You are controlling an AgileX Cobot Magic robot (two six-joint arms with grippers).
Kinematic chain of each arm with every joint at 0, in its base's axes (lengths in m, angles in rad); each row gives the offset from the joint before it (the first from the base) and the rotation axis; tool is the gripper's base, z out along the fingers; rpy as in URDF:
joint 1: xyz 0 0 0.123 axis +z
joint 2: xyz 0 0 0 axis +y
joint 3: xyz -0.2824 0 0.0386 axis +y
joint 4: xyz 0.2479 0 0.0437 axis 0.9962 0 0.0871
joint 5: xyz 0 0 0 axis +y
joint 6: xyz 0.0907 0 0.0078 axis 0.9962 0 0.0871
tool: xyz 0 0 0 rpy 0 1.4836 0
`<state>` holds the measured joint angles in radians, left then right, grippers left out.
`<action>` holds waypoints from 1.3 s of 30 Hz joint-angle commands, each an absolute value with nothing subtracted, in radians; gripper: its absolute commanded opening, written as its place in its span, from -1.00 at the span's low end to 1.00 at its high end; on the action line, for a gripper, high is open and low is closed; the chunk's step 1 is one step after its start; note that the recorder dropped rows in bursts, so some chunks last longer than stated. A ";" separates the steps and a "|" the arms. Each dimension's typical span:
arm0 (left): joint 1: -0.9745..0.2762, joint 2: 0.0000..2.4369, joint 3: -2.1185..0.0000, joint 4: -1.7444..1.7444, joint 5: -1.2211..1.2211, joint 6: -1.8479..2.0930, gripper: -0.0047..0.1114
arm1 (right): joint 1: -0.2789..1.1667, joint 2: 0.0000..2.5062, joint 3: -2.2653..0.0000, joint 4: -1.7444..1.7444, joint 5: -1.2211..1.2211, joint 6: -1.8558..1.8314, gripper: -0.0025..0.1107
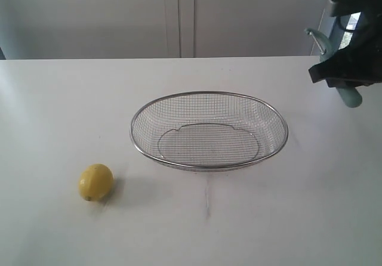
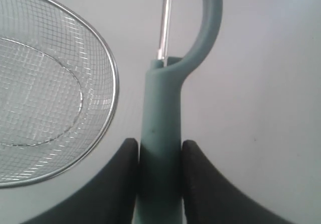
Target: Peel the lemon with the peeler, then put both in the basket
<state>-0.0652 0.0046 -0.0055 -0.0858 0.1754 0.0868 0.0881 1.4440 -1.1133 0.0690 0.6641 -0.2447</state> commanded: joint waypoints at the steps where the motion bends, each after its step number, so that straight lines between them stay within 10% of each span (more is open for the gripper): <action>1: -0.061 0.000 0.000 -0.095 0.093 0.086 -0.91 | 0.089 1.370 -1.118 0.146 0.711 -0.238 -0.96; 39: -0.061 0.000 0.000 -0.095 -0.402 -0.313 -0.91 | 0.089 1.014 -0.846 0.594 0.927 -0.556 -0.96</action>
